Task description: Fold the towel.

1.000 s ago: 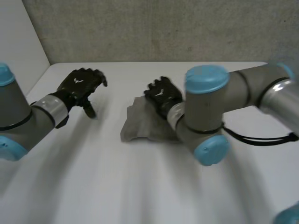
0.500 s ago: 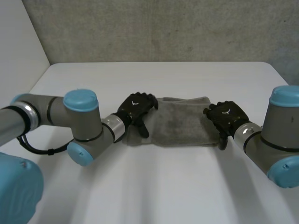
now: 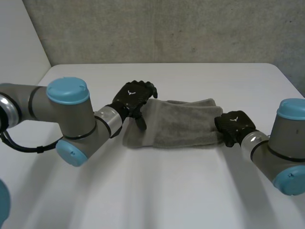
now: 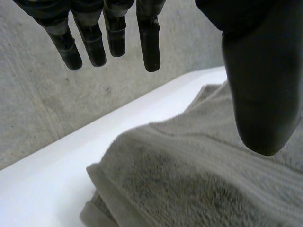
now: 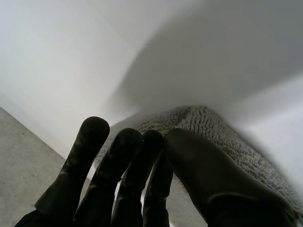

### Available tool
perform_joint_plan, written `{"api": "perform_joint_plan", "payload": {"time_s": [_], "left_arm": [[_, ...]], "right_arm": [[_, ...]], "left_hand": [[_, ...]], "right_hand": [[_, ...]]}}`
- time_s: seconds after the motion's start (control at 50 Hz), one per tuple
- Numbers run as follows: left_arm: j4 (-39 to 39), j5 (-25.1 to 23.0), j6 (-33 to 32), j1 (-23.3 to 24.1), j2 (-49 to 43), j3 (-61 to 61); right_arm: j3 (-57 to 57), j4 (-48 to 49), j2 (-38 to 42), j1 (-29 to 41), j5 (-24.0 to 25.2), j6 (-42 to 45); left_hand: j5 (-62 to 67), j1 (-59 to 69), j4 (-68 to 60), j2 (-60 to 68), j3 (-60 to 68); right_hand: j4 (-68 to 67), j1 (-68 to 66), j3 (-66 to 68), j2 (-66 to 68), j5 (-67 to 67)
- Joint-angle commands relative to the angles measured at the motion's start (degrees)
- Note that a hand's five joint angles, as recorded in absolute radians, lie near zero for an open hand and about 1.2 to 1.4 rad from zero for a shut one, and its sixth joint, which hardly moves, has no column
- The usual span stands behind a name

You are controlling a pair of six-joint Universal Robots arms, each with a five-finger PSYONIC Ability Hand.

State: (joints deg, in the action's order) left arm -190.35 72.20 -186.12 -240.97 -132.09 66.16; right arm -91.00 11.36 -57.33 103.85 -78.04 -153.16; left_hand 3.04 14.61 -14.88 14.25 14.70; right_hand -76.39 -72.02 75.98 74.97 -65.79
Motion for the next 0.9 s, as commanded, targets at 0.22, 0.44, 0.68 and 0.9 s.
{"api": "perform_joint_plan", "payload": {"time_s": [0.22, 0.44, 0.68, 0.9], "left_arm": [[-0.02, -0.57, 1.72, -5.47, 12.47, 8.81], [-0.46, -0.05, 1.99, -6.62, 12.03, 9.51], [-0.72, -0.57, 1.9, -6.53, 11.77, 10.92], [-0.81, -0.4, 1.99, -6.18, 11.07, 10.74]], "right_arm": [[17.43, -12.33, -5.6, -2.68, 2.98, 1.29], [30.53, -18.04, 3.0, 17.51, 2.3, -0.03], [10.96, -8.57, -1.8, 8.24, -6.87, -1.87], [0.3, -2.93, -5.07, 0.57, 1.4, -6.09]], "left_hand": [[-1.48, -3.05, 3.32, -2.69, -3.14], [-1.48, -3.05, 3.32, -2.69, -3.14], [-1.48, -3.05, 3.32, -2.69, -3.14], [-1.48, -3.05, 3.32, -2.69, -3.14]], "right_hand": [[-3.61, -7.98, 4.02, 5.03, -4.21], [18.15, 13.77, -17.74, -16.73, 17.55], [59.75, 55.38, -59.34, -58.33, 59.15], [51.85, 47.48, -51.44, -50.44, 51.25]]}}
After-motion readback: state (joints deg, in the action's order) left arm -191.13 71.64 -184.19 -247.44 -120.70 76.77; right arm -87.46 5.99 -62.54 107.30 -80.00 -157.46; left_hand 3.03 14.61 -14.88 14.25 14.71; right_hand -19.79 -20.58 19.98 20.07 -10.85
